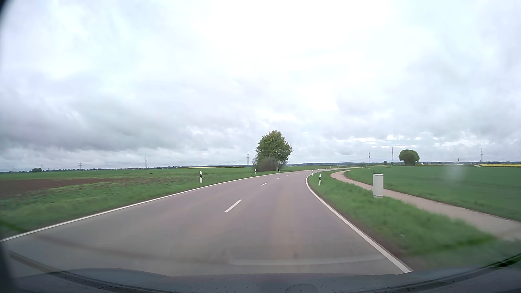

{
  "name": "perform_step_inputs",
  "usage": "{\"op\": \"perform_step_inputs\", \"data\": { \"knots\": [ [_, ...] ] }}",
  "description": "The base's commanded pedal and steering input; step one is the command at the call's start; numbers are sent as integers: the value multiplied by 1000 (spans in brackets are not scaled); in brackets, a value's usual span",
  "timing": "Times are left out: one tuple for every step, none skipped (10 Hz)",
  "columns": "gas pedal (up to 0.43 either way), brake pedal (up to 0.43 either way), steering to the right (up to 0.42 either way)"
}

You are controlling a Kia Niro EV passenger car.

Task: Follow the waypoints while adhering to traffic rules and regulations

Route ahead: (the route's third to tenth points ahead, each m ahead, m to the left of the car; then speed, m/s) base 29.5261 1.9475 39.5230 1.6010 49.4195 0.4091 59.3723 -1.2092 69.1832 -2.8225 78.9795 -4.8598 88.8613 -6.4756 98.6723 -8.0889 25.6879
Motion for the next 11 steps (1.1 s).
{"op": "perform_step_inputs", "data": {
  "knots": [
    [220, 0, 14],
    [220, 0, 14],
    [220, 0, 14],
    [220, 0, 15],
    [220, 0, 17],
    [220, 0, 18],
    [220, 0, 18],
    [220, 0, 20],
    [220, 0, 20],
    [220, 0, 20],
    [240, 0, 20]
  ]
}}
